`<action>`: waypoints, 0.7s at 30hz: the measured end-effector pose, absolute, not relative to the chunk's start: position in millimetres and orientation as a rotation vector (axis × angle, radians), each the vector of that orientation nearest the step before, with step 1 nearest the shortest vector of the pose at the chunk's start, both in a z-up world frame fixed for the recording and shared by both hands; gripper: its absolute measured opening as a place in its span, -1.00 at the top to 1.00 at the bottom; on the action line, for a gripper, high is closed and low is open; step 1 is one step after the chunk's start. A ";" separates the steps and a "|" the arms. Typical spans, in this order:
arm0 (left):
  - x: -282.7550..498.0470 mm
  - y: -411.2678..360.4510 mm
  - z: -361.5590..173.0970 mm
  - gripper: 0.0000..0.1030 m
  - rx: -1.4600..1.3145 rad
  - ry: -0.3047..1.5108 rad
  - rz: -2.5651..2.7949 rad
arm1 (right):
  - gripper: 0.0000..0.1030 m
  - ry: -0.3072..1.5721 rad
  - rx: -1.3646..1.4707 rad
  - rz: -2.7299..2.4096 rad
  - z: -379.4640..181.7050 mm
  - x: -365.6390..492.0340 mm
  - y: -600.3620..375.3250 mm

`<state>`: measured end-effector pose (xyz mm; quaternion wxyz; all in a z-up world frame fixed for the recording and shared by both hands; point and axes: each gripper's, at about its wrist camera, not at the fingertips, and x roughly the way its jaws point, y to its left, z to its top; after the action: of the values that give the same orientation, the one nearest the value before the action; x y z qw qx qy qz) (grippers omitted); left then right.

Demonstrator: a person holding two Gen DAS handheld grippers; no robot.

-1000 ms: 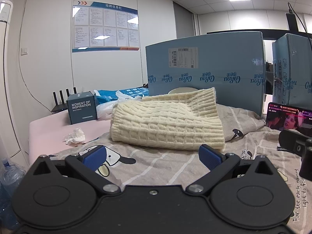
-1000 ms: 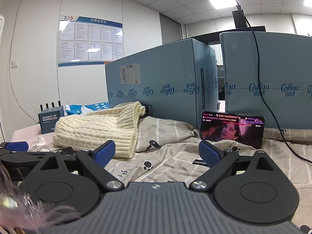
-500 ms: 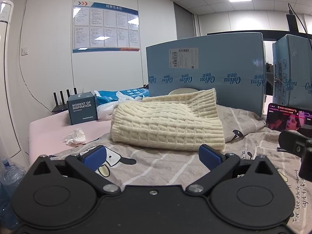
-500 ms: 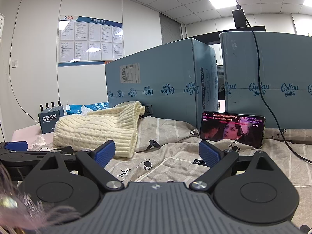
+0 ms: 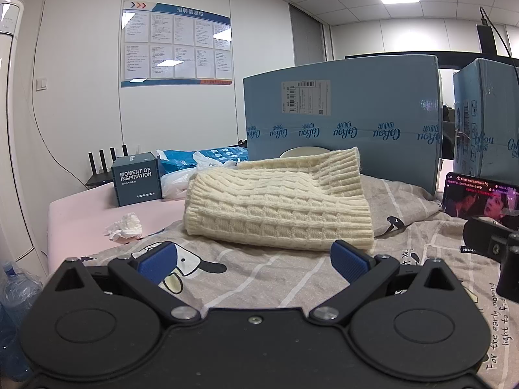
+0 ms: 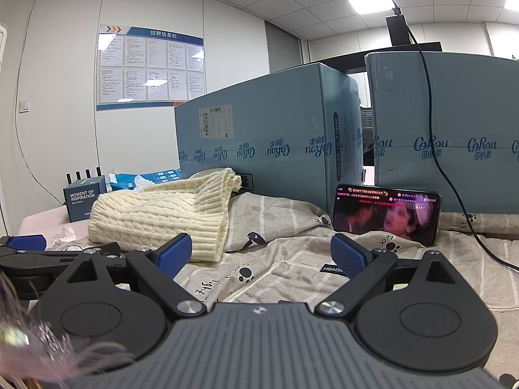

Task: Fold clothes

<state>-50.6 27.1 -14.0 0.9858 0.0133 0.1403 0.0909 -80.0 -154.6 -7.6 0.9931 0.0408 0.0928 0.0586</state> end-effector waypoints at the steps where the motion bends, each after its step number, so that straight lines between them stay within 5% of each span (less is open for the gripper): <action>1: -50.6 27.0 -14.0 -1.00 0.026 0.281 0.182 | -0.79 0.186 0.082 0.118 -7.6 -79.9 -154.8; 21: -51.2 26.1 -14.2 -1.00 0.029 0.284 0.178 | -0.79 0.189 0.083 0.118 -7.9 -79.4 -155.4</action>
<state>-51.2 26.1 -14.2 0.9858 0.0144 0.1416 0.0887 -79.4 -155.4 -7.9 0.9929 0.0415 0.0944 0.0590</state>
